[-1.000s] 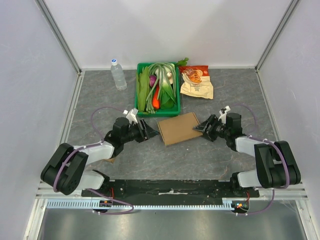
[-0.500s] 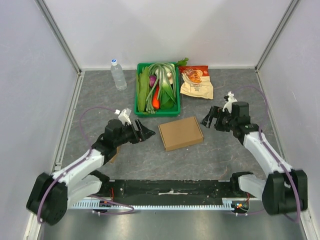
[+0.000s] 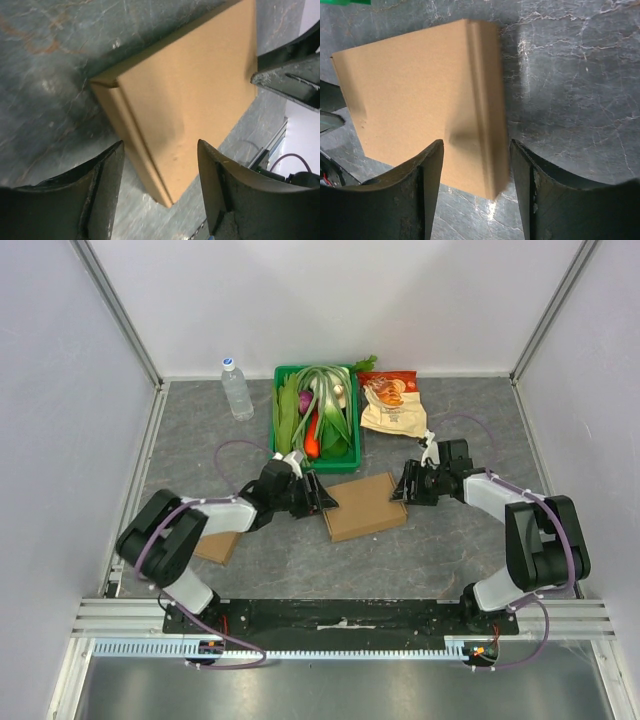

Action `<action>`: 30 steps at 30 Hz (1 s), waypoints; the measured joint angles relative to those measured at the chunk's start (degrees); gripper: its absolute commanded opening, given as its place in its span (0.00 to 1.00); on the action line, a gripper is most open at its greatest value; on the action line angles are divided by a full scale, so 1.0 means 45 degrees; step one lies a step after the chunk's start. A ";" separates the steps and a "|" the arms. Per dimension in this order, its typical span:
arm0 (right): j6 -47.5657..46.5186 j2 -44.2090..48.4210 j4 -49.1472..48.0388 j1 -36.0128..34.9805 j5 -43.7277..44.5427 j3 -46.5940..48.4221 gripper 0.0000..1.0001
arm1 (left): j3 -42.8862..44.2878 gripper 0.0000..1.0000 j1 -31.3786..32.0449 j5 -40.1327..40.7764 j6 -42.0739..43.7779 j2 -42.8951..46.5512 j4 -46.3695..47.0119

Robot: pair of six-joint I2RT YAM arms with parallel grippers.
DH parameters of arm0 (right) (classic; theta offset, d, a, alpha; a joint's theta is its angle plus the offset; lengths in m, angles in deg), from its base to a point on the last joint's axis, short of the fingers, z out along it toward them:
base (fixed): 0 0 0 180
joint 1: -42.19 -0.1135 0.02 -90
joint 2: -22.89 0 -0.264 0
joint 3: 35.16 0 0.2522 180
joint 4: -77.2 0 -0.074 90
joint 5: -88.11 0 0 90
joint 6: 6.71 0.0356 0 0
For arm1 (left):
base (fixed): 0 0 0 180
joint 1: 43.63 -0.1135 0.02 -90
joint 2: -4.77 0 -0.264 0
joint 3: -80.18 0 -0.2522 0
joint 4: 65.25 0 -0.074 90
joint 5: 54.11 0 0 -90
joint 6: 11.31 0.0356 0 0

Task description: Fold the paper box

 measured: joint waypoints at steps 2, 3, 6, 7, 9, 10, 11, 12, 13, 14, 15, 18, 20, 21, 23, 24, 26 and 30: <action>0.0175 -0.0121 -0.0097 -0.0058 0.0010 -0.0029 0.59 | 0.0588 0.59 0.0214 -0.0015 -0.0107 -0.0913 0.0155; 0.0350 -0.0112 -0.0170 -0.0058 0.0160 -0.0097 0.59 | 0.0855 0.58 0.0335 -0.0019 -0.0151 -0.1331 0.0170; 0.1020 0.0359 -0.0126 0.0078 0.1122 -0.0559 0.61 | 0.1739 0.57 0.0826 0.0063 -0.0321 -0.2317 0.0214; 0.1316 0.0719 -0.0034 0.0209 0.1520 -0.0777 0.61 | 0.2006 0.57 0.0991 0.0136 -0.0345 -0.2531 0.0199; 0.1812 0.1647 0.0321 0.0646 0.2487 -0.1268 0.61 | 0.2900 0.55 0.1608 0.0185 -0.0481 -0.3240 0.0092; 0.2050 0.2176 0.0583 0.1073 0.2963 -0.1525 0.61 | 0.3313 0.55 0.1909 0.0233 -0.0529 -0.3585 0.0058; 0.2205 0.2501 0.0748 0.1554 0.3196 -0.1690 0.61 | 0.3861 0.55 0.2239 0.0248 -0.0593 -0.4002 -0.0068; 0.2380 0.2875 0.0889 0.2259 0.3351 -0.1880 0.61 | 0.4469 0.56 0.2560 0.0238 -0.0675 -0.4444 -0.0151; 0.2594 0.3181 0.1025 0.3206 0.3487 -0.2030 0.61 | 0.5187 0.56 0.2924 0.0189 -0.0777 -0.5003 -0.0165; 0.2662 0.3337 0.1156 0.3959 0.3589 -0.2084 0.61 | 0.5829 0.56 0.3240 0.0136 -0.0860 -0.5469 -0.0180; 0.2696 0.3429 0.1316 0.5008 0.3633 -0.2093 0.61 | 0.6693 0.56 0.3614 0.0097 -0.0986 -0.6071 -0.0316; 0.2637 0.3400 0.1409 0.7237 0.4138 -0.2030 0.62 | 0.9267 0.56 0.4527 0.0029 -0.1292 -0.7815 -0.0651; 0.2414 0.3279 0.1413 0.8301 0.4512 -0.1821 0.63 | 1.1016 0.56 0.4915 0.0000 -0.1491 -0.8942 -0.1064; 0.2273 0.3191 0.1355 0.8684 0.4702 -0.1690 0.63 | 1.1812 0.56 0.5032 0.0000 -0.1569 -0.9423 -0.1253; 0.1991 0.2982 0.1248 0.9287 0.5076 -0.1467 0.64 | 1.3124 0.56 0.5202 -0.0010 -0.1681 -1.0190 -0.1637; 0.1846 0.2905 0.1171 0.9379 0.5251 -0.1389 0.64 | 1.3712 0.56 0.5275 -0.0015 -0.1724 -1.0535 -0.1812; 0.1588 0.2822 0.1059 0.9772 0.5586 -0.1302 0.67 | 1.4634 0.56 0.5387 -0.0068 -0.1812 -1.1040 -0.2079; 0.1195 0.2890 0.1083 1.0064 0.6183 -0.1258 0.84 | 1.5499 0.65 0.5600 -0.0330 -0.1957 -1.1531 -0.2302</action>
